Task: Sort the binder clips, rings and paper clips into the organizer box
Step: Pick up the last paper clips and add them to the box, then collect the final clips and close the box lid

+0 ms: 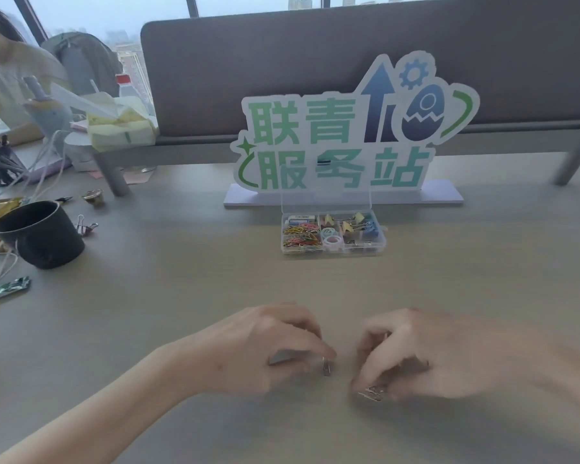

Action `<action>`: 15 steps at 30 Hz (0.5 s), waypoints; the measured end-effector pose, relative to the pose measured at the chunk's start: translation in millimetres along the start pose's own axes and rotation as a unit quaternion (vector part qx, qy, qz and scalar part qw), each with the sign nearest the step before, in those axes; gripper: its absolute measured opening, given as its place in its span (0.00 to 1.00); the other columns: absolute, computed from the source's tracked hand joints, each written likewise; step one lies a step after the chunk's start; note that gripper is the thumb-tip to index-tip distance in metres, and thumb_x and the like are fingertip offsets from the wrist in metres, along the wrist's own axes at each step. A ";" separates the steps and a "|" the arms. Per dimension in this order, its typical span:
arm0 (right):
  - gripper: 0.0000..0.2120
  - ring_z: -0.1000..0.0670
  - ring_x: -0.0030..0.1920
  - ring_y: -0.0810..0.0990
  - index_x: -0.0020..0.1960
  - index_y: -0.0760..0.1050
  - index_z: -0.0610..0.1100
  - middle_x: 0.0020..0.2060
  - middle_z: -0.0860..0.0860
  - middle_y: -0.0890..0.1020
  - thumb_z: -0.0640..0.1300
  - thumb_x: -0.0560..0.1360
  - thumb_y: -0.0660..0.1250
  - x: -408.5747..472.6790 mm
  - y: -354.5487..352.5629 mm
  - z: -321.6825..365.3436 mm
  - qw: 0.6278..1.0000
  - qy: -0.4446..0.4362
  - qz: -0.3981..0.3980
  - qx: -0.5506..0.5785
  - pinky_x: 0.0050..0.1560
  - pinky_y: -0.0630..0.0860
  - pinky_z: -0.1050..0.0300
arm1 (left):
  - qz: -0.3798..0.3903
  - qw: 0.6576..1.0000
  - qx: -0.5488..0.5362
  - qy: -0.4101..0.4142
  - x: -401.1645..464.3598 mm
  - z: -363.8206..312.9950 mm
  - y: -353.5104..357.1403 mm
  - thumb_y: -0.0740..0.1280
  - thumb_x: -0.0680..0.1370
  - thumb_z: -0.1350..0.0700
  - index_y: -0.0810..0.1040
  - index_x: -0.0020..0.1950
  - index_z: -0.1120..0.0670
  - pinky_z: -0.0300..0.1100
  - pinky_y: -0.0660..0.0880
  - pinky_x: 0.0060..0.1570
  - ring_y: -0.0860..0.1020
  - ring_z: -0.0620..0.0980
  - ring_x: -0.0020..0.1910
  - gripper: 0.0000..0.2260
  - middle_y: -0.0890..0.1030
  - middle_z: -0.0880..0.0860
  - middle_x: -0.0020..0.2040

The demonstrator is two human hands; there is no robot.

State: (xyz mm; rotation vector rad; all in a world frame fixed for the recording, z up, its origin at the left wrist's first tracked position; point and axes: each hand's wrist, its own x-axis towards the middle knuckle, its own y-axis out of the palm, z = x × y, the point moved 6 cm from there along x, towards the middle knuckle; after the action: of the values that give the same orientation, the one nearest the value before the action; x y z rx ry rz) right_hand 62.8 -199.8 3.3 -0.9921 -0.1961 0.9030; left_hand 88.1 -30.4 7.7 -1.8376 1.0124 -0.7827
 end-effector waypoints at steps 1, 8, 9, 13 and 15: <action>0.17 0.57 0.52 0.77 0.59 0.77 0.64 0.51 0.62 0.73 0.45 0.76 0.69 -1.3 3.3 4.0 1.000 -0.003 0.005 -0.020 0.52 0.73 0.65 | 0.000 1.000 0.013 0.003 -1.0 -2.1 1.9 0.66 0.79 0.54 0.80 0.58 0.44 0.36 0.72 0.52 0.72 0.37 0.51 0.10 0.76 0.44 0.54; 0.07 0.63 0.45 0.77 0.51 0.82 0.55 0.46 0.60 0.78 0.47 0.74 0.71 -0.7 3.5 7.9 0.997 -0.006 -0.067 -0.036 0.44 0.69 0.72 | -0.018 0.997 0.070 0.004 -2.3 -5.9 4.2 0.63 0.80 0.49 0.80 0.50 0.46 0.41 0.75 0.46 0.75 0.43 0.49 0.06 0.76 0.45 0.49; 0.06 0.61 0.44 0.78 0.50 0.83 0.55 0.45 0.59 0.78 0.48 0.74 0.71 -1.4 3.3 6.3 0.997 -0.002 -0.074 -0.032 0.43 0.71 0.70 | -0.017 0.997 0.076 0.000 -2.8 -5.3 4.7 0.63 0.80 0.48 0.79 0.49 0.46 0.43 0.75 0.45 0.75 0.44 0.49 0.06 0.76 0.45 0.49; 0.06 0.55 0.43 0.78 0.46 0.82 0.54 0.43 0.56 0.78 0.54 0.71 0.73 -6.0 1.2 -0.7 0.993 0.023 -0.114 -0.026 0.39 0.69 0.70 | -0.023 0.998 0.053 -0.031 -2.2 -1.9 5.1 0.65 0.79 0.49 0.77 0.47 0.48 0.44 0.74 0.49 0.74 0.43 0.48 0.04 0.75 0.45 0.48; 0.08 0.56 0.45 0.78 0.44 0.81 0.53 0.44 0.58 0.76 0.56 0.70 0.73 -7.7 0.5 -4.2 0.990 0.030 -0.130 -0.040 0.41 0.69 0.70 | -0.021 0.998 0.020 -0.048 -0.8 -1.1 5.8 0.66 0.78 0.52 0.76 0.46 0.49 0.43 0.73 0.51 0.74 0.42 0.49 0.02 0.75 0.45 0.48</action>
State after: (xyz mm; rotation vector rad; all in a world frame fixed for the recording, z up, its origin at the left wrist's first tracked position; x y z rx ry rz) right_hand 59.8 -208.0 2.5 -1.0390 -0.3042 0.6311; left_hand 84.9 -31.8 2.9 -1.8506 0.8930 -0.7271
